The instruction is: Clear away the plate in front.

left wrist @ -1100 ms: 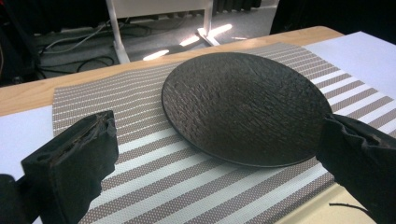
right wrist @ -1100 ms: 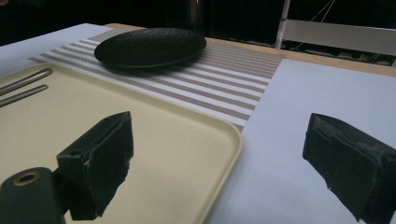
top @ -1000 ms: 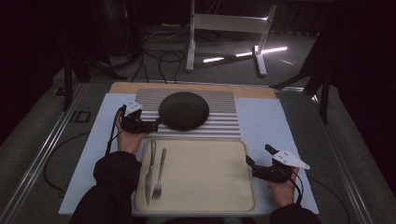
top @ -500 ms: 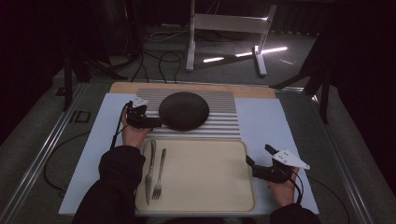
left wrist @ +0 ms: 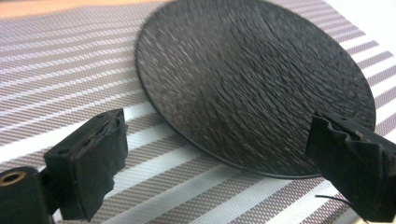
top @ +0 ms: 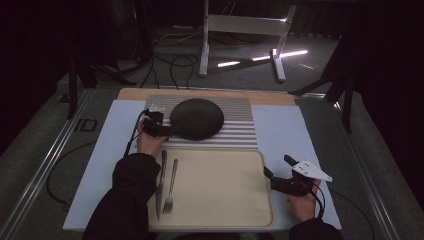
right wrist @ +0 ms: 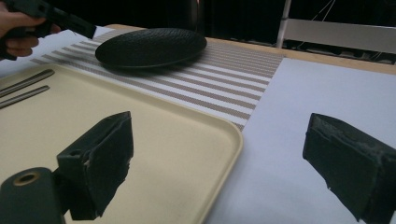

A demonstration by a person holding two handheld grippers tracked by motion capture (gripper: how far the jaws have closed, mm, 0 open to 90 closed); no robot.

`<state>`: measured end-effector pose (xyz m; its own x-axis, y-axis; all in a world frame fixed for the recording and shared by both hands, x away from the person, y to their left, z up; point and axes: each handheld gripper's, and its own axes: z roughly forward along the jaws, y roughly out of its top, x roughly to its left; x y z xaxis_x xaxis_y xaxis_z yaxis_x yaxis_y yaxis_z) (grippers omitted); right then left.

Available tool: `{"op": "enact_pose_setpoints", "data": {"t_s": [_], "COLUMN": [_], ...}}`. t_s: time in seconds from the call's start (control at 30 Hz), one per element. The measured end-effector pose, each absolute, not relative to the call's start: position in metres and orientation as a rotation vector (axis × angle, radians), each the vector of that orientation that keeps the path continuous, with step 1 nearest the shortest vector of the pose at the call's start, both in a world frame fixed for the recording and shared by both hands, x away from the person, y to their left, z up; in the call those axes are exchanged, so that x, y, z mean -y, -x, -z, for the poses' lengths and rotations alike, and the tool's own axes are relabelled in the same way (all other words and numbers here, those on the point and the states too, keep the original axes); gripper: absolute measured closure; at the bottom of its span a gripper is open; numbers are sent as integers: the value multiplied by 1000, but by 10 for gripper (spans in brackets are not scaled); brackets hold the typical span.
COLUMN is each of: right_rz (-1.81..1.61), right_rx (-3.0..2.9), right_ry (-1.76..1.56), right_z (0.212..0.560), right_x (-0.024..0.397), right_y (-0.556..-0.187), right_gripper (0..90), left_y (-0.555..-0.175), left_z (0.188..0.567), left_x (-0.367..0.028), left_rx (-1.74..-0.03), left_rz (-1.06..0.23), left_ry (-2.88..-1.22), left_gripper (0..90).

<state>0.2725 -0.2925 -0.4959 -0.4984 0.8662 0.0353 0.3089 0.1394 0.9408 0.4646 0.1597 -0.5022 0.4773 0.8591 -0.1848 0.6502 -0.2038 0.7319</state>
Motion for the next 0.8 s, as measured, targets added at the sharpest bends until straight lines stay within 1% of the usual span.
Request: {"op": "enact_pose_setpoints", "data": {"t_s": [0.27, 0.4, 0.47, 0.6, 0.67, 0.7, 0.8], "right_rz": [-1358, -1355, -1354, -1356, -1356, -1356, -1356], "right_rx": [-1887, -1888, -1892, -1890, -1888, -1888, -1888], "right_ry": [-1126, -1125, -1123, -1124, -1125, -1126, -1126], "right_z": [496, 496, 496, 496, 496, 496, 496], "right_x": [293, 293, 293, 293, 293, 293, 293], "right_y": [-272, -272, -273, -273, -272, -272, -272], "right_gripper": [86, 87, 87, 86, 87, 87, 87], "left_y": [-472, -474, -474, -475, -475, -475, -477], "left_z": [509, 511, 512, 513, 513, 513, 513], "left_x": [-157, -159, -158, -159, -160, -160, -163], "left_rx": [-1272, -1274, -1273, -1287, -1296, -1302, -1318], "left_rz": [-201, -140, -122, -111, -109, -111, -106], "left_ry": [-1931, -1920, -1923, -1930, -1926, -1926, -1915], "left_gripper": [103, 140, 163, 178, 199, 224, 247]}}
